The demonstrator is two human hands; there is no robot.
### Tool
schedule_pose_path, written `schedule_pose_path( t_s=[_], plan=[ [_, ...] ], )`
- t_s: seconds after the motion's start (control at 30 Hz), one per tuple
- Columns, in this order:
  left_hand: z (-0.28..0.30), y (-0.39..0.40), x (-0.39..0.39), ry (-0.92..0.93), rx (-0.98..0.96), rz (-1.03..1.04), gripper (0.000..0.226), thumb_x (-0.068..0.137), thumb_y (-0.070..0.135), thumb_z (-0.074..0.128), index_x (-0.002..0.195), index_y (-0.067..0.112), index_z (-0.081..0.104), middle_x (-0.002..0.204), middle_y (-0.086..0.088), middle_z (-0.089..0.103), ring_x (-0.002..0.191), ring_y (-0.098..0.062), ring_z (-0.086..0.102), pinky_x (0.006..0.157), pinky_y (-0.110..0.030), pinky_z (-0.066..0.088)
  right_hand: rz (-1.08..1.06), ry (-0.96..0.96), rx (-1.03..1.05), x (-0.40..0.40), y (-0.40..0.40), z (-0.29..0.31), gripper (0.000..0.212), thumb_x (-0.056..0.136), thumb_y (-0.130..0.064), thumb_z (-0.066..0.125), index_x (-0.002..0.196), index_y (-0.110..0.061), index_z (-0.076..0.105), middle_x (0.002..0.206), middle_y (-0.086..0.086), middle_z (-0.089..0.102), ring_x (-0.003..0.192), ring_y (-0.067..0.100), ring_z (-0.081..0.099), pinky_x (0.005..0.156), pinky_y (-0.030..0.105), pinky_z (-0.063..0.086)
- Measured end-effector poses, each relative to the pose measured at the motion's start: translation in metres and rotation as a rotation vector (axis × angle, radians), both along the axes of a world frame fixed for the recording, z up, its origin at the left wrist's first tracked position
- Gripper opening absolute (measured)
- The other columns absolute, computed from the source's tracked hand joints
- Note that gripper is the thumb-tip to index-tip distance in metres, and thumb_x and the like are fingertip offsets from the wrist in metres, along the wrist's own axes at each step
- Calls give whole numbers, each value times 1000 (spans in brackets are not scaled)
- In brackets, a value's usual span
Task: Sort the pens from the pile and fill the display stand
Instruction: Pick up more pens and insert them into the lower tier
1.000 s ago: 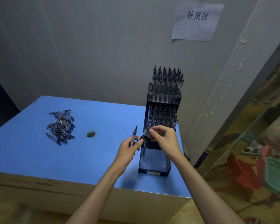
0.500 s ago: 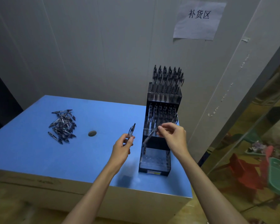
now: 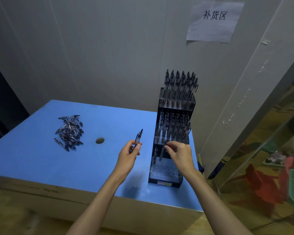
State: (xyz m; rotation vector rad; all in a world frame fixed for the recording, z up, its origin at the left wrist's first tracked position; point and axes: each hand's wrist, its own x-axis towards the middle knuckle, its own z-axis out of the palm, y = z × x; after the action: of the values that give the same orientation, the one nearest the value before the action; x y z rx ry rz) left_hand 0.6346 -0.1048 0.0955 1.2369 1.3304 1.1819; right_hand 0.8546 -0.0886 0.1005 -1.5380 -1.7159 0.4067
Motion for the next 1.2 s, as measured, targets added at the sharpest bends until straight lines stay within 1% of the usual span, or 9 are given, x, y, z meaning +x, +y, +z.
schedule_pose_path(
  t_s=[0.1,0.23,0.3,0.43,0.63,0.77,0.9,1.03,1.2],
  plan=[
    [-1,0,0,8,10,-14,11,103,30,56,103,26,66,80,7,55,61,-1,48,62,-21,40,-10,-11,-20,-3,2,-7,18,91,-15,73,107,-7,77,94,2,77,81,3,67,76,-1,45],
    [-2,-1,1,-10,7,-26,10,104,28,56,104,28,66,79,4,54,61,-2,47,58,-21,39,29,-65,-51,-6,5,-13,12,91,-13,71,100,-7,77,88,3,77,80,12,70,81,26,58],
    [-2,-2,1,-22,4,-34,11,104,27,55,106,26,66,78,2,54,61,-3,46,56,-20,39,33,-91,-82,-7,5,-20,11,91,-13,72,98,-8,77,87,2,77,80,13,71,82,33,59],
    [-2,-3,4,-29,9,-56,11,105,26,54,108,24,65,75,0,60,61,-8,45,57,-22,39,12,-112,-128,-6,2,-29,12,92,-15,70,101,-9,77,89,1,77,83,14,70,82,36,58],
    [1,-2,13,-30,-3,-77,9,102,26,59,101,18,64,82,-1,68,63,-10,47,63,-25,42,23,-123,-138,3,3,-15,17,92,-19,72,105,-9,78,95,2,77,88,13,71,89,29,57],
    [4,-2,23,40,42,-77,3,98,21,66,95,23,67,83,4,65,67,-10,54,61,-20,46,37,9,-90,4,-3,7,15,93,-26,70,99,-15,79,88,-8,76,81,0,68,83,22,57],
    [8,-3,35,202,131,-74,9,94,21,71,91,28,67,85,5,64,66,-5,50,64,-14,43,96,196,-79,-3,-11,34,19,90,-38,71,93,-21,79,81,-14,75,79,-2,70,76,18,56],
    [8,-2,43,348,210,-127,8,94,21,70,91,28,68,91,1,62,68,-4,49,65,-12,40,103,283,-91,-2,-11,41,16,89,-36,73,86,-21,78,77,-11,74,77,5,71,76,29,59],
    [7,-2,42,448,226,-154,17,96,29,68,112,29,69,104,12,62,88,-3,61,78,-18,45,105,460,-152,5,-11,39,11,92,-23,72,91,-13,76,79,0,76,78,14,74,79,42,61]
  ],
)
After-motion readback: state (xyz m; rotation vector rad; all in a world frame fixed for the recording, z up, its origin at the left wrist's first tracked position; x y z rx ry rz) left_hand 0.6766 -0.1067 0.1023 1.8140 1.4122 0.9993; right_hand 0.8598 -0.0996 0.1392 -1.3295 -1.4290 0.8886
